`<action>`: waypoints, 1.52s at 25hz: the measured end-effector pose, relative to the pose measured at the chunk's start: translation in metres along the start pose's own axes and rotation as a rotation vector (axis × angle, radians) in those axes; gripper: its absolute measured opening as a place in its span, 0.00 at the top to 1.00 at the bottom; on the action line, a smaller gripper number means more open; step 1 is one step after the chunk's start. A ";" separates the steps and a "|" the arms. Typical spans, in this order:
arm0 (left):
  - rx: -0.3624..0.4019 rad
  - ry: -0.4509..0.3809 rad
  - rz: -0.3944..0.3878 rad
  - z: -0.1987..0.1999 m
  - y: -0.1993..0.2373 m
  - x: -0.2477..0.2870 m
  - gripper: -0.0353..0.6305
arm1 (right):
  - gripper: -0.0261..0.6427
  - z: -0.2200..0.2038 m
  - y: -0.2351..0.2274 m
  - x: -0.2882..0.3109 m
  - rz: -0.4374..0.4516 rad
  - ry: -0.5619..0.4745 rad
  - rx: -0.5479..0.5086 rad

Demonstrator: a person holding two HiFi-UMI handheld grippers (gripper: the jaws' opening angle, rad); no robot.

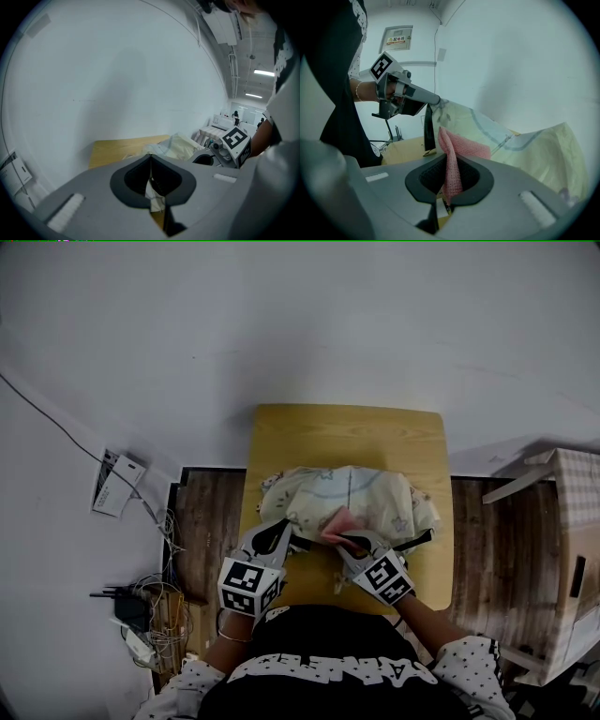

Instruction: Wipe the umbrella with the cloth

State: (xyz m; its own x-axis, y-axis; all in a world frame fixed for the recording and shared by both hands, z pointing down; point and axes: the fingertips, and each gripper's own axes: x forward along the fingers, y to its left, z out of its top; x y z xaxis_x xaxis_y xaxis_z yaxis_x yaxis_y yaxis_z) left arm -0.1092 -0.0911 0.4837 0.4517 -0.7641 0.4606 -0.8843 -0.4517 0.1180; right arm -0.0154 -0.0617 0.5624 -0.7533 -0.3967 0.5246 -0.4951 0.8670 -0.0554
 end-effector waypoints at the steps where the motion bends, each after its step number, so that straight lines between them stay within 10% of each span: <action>1: 0.001 0.000 -0.001 0.000 0.000 0.000 0.94 | 0.91 -0.002 0.003 0.000 0.006 0.004 0.000; 22: 0.004 0.002 -0.004 -0.004 0.000 0.003 0.94 | 0.91 -0.017 0.049 -0.010 0.159 0.047 -0.054; 38: 0.012 0.008 0.012 -0.007 -0.008 0.004 0.94 | 0.91 0.071 -0.072 -0.049 -0.242 -0.048 -0.510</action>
State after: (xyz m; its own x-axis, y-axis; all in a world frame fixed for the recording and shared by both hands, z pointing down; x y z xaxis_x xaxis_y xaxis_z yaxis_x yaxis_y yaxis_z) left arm -0.1010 -0.0875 0.4906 0.4400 -0.7657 0.4691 -0.8882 -0.4482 0.1016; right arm 0.0262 -0.1261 0.4809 -0.6694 -0.6049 0.4311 -0.3934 0.7810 0.4851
